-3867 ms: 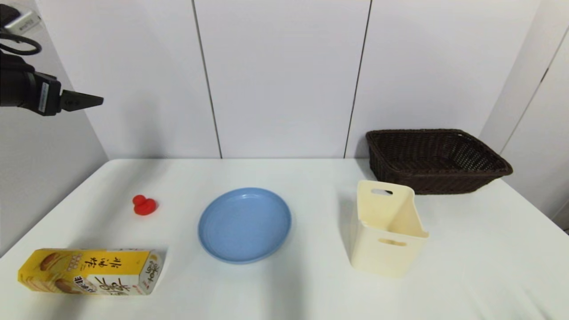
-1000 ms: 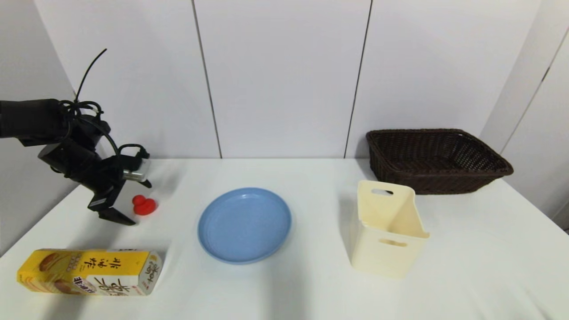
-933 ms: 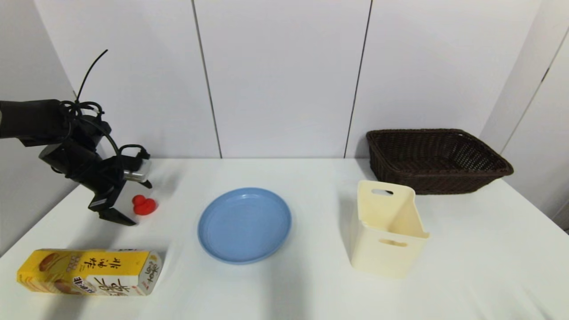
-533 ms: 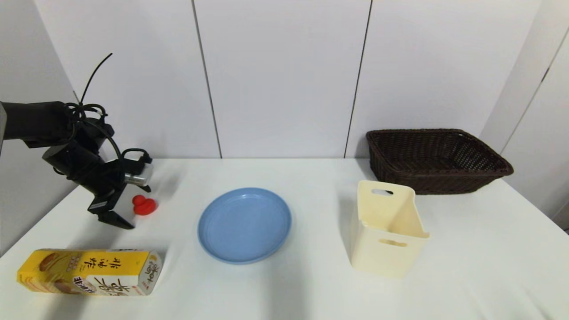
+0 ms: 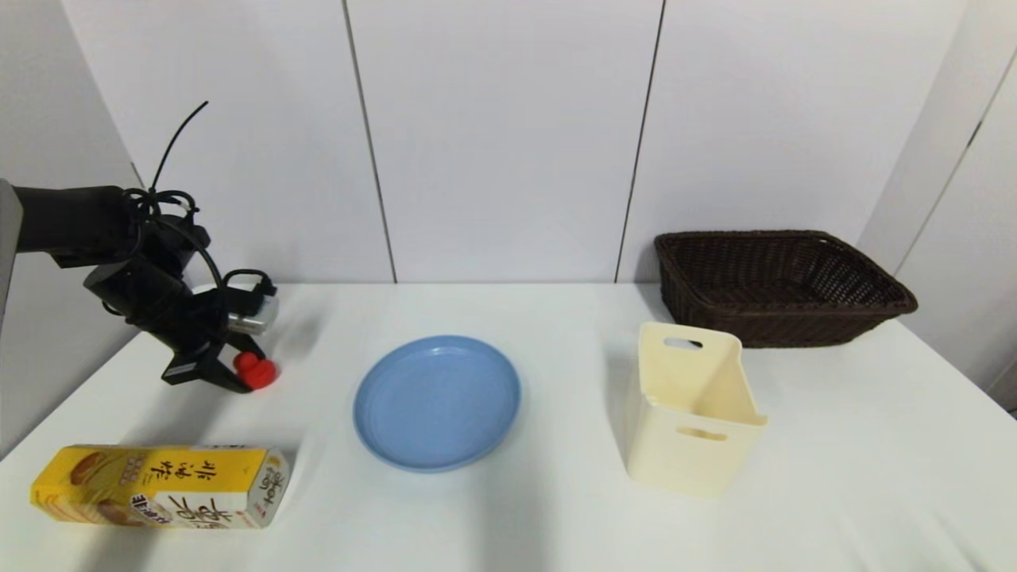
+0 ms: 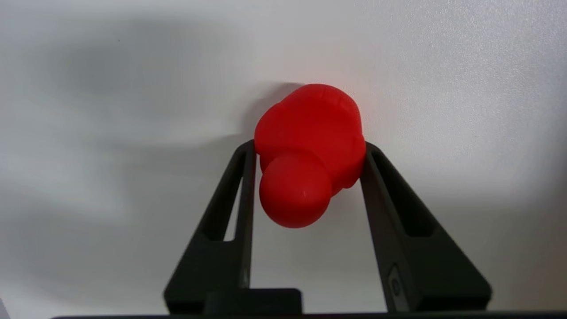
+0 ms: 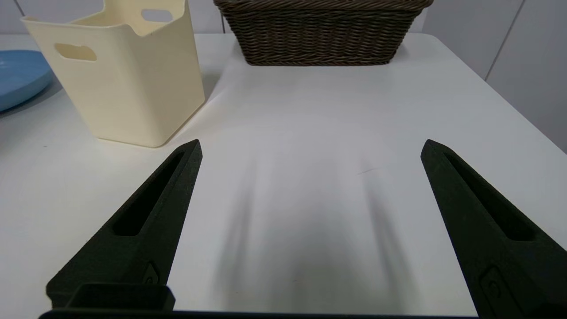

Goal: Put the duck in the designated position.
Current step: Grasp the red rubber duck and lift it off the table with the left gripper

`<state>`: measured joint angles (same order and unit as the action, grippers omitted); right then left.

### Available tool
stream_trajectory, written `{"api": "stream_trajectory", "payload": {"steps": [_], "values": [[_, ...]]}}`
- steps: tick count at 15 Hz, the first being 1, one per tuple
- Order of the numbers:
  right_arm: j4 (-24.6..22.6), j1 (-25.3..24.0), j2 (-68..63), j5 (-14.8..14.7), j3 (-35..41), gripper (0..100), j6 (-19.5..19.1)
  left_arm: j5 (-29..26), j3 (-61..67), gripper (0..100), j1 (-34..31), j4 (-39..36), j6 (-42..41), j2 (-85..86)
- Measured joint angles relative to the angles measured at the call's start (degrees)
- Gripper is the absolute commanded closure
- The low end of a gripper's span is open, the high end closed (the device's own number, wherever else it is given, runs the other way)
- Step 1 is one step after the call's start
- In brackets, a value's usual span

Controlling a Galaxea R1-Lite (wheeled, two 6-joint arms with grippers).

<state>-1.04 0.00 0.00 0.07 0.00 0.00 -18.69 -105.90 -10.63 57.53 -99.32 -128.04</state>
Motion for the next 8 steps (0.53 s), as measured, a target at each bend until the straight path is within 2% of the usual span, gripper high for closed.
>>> {"api": "stream_trajectory", "payload": {"steps": [8], "values": [[0.0, 0.0, 0.0, 0.02, 0.0, 0, 0.0, 0.61, -3.04, 100, 2.08, 2.08, 1.69, 0.67]]}}
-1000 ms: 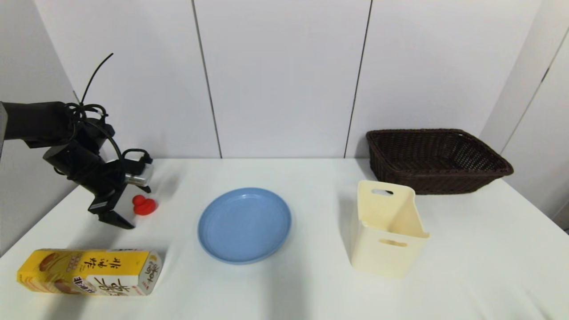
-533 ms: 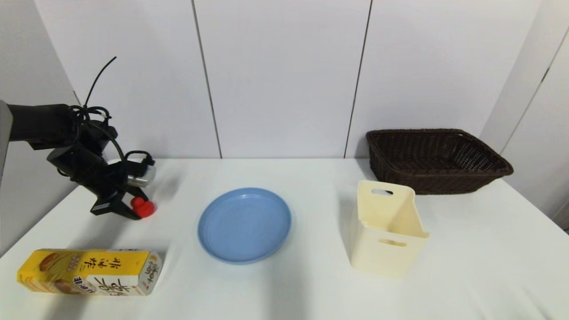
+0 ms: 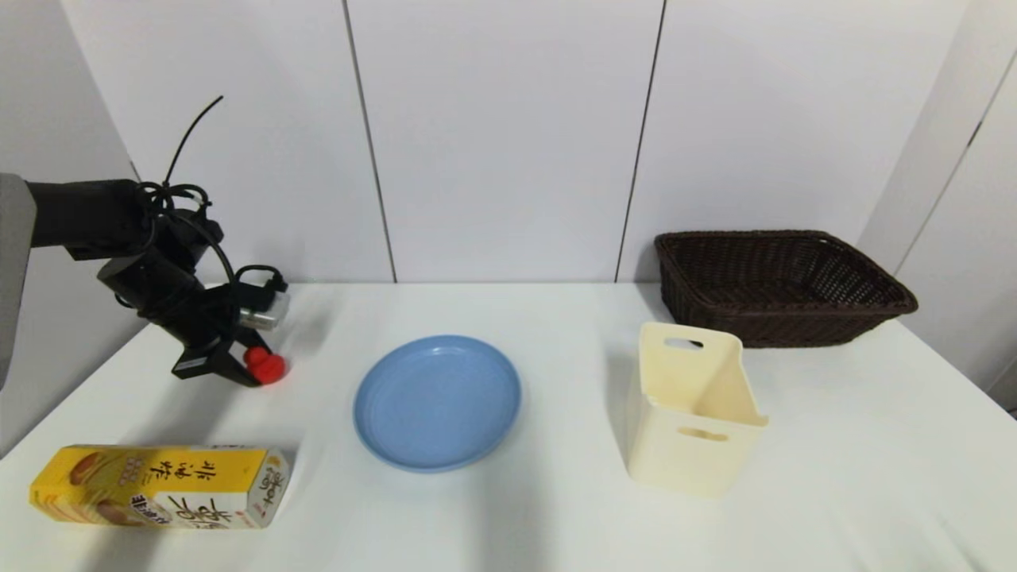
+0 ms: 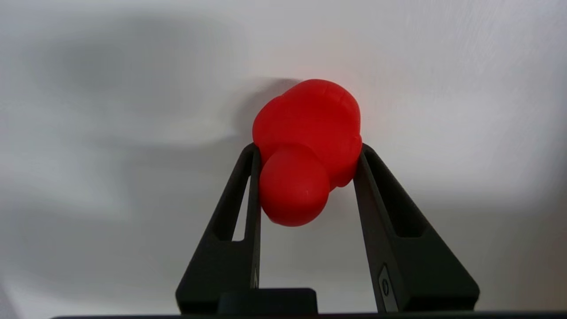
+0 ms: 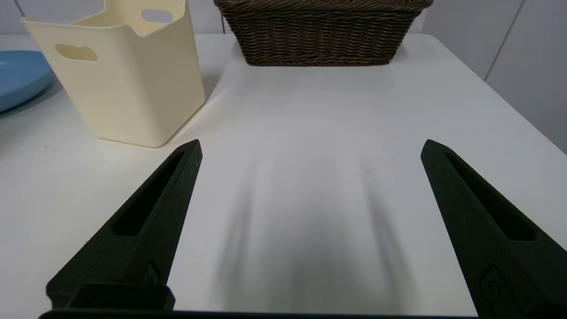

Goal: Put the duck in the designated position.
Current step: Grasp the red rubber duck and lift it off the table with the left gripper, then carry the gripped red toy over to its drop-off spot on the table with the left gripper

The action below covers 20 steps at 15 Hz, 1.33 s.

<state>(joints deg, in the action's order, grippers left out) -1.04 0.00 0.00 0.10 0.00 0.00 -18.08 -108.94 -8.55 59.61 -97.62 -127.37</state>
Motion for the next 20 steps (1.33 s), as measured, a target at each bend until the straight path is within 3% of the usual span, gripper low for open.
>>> {"api": "stream_trajectory", "payload": {"steps": [6, 9, 12, 15, 20], "values": [[0.0, 0.0, 0.0, -0.02, 0.0, 0, 0.0, -2.8, -3.16, 100, 3.6, 1.22, 8.55, 13.14], [0.0, 0.0, 0.0, -0.05, 0.0, 0, 0.0, -3.02, -3.3, 100, 8.64, 1.02, 18.98, 20.83], [0.02, 0.02, 0.0, -0.02, 0.0, 0, 0.0, -1.21, -2.52, 100, 16.66, 0.87, 35.41, 26.38], [0.02, 0.0, 0.0, -0.02, 0.0, 0, 0.0, 6.21, -0.16, 100, 29.68, -2.1, 57.03, 30.01], [0.0, 0.0, 0.0, 0.0, 0.0, 0, 0.0, 25.05, 19.8, 100, 45.86, -18.16, 92.31, 35.94]]}}
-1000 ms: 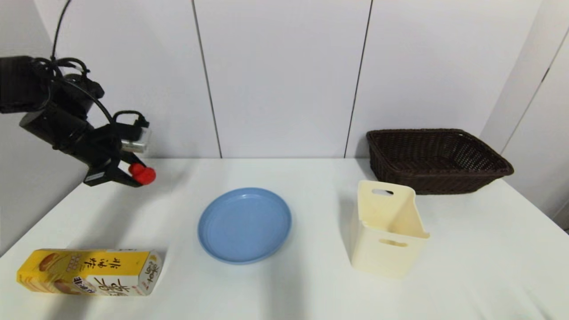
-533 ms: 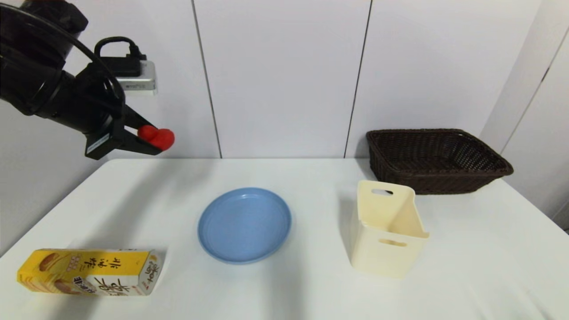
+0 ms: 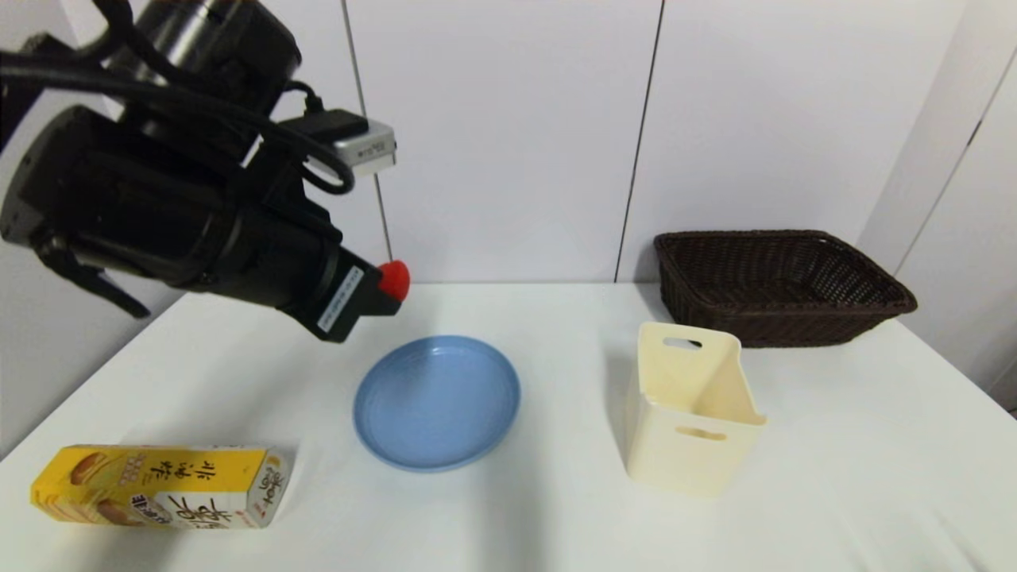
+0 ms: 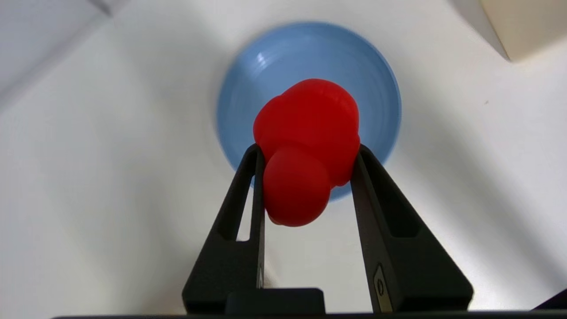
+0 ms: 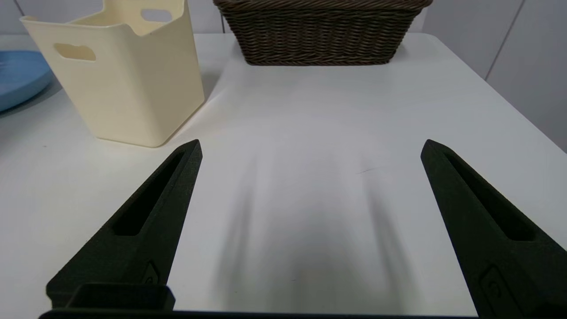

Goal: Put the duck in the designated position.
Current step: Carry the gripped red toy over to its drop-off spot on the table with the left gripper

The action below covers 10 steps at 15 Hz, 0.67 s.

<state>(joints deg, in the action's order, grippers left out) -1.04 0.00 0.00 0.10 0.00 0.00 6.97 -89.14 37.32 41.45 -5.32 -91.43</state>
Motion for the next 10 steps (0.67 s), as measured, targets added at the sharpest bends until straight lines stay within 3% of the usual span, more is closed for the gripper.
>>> {"api": "stream_trajectory", "payload": {"steps": [2, 4, 7, 10], "values": [[0.0, 0.0, 0.0, 0.0, 0.0, 0, 0.0, 4.1, 10.78, 100, 3.0, -5.56, 7.31, 2.68], [0.0, 0.0, 0.0, 0.0, 0.0, 0, 0.0, 5.27, 19.37, 100, 4.8, -11.04, 8.03, 4.99], [0.02, 0.0, 0.0, -0.05, 0.0, 0, 0.0, 1.29, 22.95, 100, 4.24, -13.28, -3.45, 6.79], [0.02, 0.0, 0.0, 0.0, 0.0, 0, 0.0, -9.28, 23.95, 100, 2.86, -9.75, -15.98, 7.03]]}}
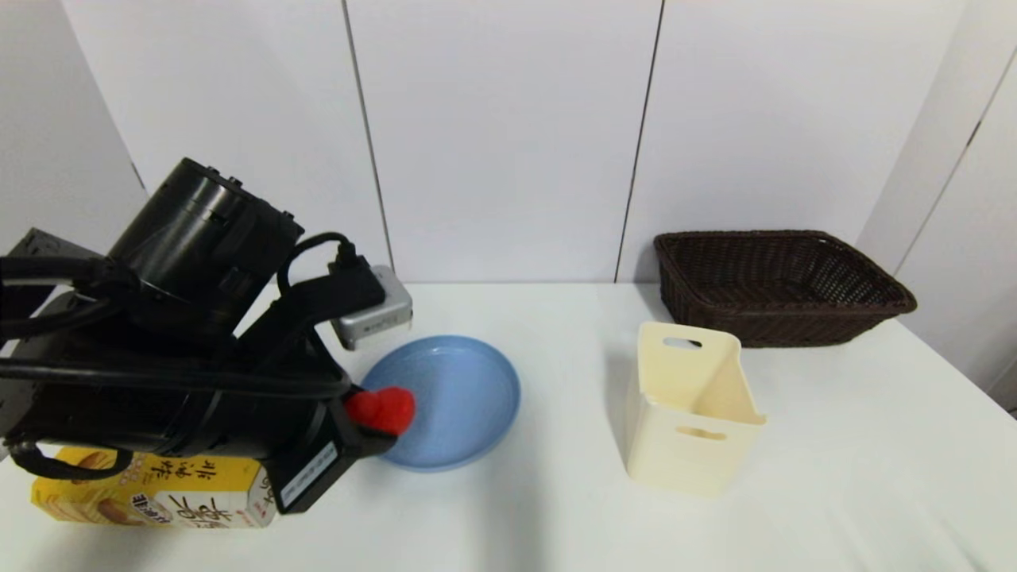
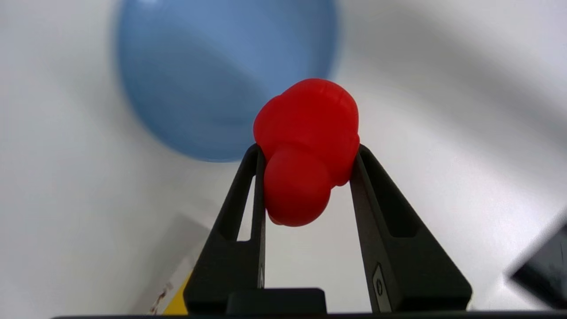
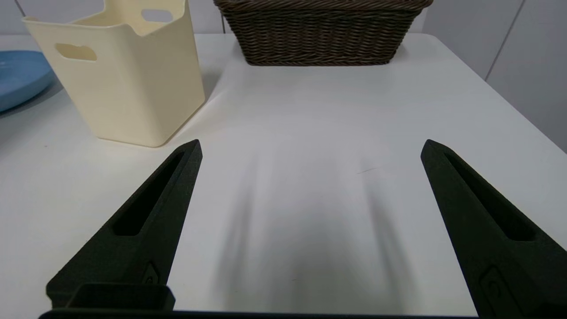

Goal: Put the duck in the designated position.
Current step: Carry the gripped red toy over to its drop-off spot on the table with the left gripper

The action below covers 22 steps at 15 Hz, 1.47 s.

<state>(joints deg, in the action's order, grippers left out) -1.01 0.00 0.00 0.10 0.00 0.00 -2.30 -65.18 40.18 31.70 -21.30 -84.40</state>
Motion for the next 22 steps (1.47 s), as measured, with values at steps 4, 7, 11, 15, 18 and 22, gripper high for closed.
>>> {"api": "stream_trajectory", "payload": {"steps": [4, 7, 11, 15, 18, 22], "values": [[-0.02, 0.0, 0.0, -0.02, 0.0, 0, 0.0, -7.64, 6.23, 100, -0.41, 2.51, -9.11, -0.02], [-0.02, 0.0, 0.0, -0.02, 0.0, 0, 0.0, -7.95, 13.09, 100, -0.49, -2.97, -14.8, -0.66], [-0.02, 0.0, 0.0, -0.02, 0.0, 0, 0.0, -9.62, 16.92, 100, -0.41, -6.84, -21.89, -3.94], [0.0, 0.0, 0.0, -0.02, 0.0, 0, 0.0, -9.98, 16.4, 100, -0.44, -8.08, -23.52, -7.12], [0.0, 0.0, 0.0, 0.0, 0.0, 0, 0.0, -9.98, 15.74, 100, -0.55, -8.8, -23.6, -9.23], [-0.02, 0.0, 0.0, -0.02, 0.0, 0, 0.0, -9.92, 14.17, 100, -1.68, -8.8, -23.87, -11.3]]}}
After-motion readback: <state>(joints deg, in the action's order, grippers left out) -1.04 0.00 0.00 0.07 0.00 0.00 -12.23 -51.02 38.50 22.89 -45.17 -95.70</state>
